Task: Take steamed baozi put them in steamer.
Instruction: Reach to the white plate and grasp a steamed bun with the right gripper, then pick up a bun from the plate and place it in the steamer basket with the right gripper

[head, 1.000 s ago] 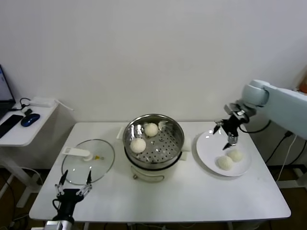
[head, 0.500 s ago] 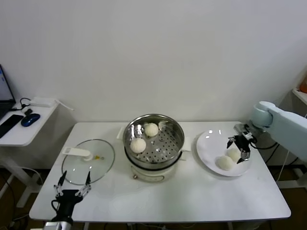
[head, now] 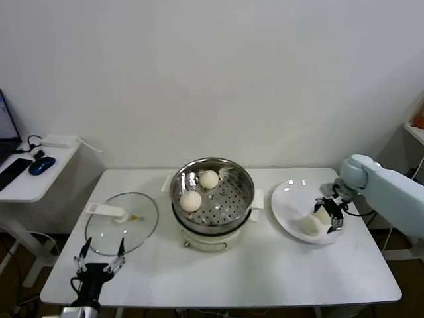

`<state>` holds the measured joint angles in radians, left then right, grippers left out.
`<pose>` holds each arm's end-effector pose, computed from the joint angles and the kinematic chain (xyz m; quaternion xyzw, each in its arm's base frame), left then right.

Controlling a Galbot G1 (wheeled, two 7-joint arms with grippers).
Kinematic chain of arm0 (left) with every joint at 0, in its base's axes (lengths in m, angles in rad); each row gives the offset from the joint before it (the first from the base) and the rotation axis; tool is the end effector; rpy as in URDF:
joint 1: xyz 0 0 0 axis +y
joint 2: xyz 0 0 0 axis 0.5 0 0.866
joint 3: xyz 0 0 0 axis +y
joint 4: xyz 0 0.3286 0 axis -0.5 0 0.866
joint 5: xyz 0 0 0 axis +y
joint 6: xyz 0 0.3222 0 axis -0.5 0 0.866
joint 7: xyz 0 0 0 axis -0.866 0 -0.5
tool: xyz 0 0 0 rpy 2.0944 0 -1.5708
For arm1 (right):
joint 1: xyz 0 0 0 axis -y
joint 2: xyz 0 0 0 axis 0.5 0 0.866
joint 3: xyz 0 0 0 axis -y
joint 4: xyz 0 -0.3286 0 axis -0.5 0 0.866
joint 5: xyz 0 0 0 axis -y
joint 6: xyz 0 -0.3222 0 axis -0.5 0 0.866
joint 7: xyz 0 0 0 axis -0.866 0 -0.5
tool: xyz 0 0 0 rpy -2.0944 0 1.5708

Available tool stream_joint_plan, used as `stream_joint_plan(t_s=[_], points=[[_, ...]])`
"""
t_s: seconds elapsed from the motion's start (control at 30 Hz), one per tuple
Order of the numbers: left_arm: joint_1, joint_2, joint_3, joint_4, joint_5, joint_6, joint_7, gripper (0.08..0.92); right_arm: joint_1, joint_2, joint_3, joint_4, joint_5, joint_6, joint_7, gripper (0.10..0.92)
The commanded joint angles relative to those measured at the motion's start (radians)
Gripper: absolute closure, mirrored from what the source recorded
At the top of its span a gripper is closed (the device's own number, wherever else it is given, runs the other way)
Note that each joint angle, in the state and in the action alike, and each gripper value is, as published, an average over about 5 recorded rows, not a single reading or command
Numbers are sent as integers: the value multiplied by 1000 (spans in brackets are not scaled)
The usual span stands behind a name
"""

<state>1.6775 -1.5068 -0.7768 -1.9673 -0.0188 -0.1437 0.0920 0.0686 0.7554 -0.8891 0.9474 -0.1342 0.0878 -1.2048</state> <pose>0.1152 0.0874 -0.3303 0.0437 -0.9945 -0.0851 0.0436 0.5052 -0.1990 -0.2013 0.5511 -0.4671 0.5471 0.4228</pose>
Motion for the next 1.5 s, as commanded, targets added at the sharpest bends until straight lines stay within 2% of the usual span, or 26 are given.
stream_joint_plan(t_s=[0.03, 0.73, 1.17, 1.37, 1.5], points=[[0, 0, -2, 3, 1, 0, 0, 177, -45, 72, 54, -61, -41, 8, 6, 203], [-13, 2, -6, 16, -4, 2, -1, 177, -53, 97, 57, -86, -62, 8, 4, 203], [-13, 1, -5, 15, -3, 3, -1, 177, -55, 92, 60, -74, -60, 8, 4, 303], [-14, 0, -5, 11, -4, 4, -1, 177, -34, 65, 46, -25, -36, 10, 0, 319], [-15, 2, -6, 11, -5, 4, -1, 177, 24, 22, 1, 72, -10, 30, -9, 321]])
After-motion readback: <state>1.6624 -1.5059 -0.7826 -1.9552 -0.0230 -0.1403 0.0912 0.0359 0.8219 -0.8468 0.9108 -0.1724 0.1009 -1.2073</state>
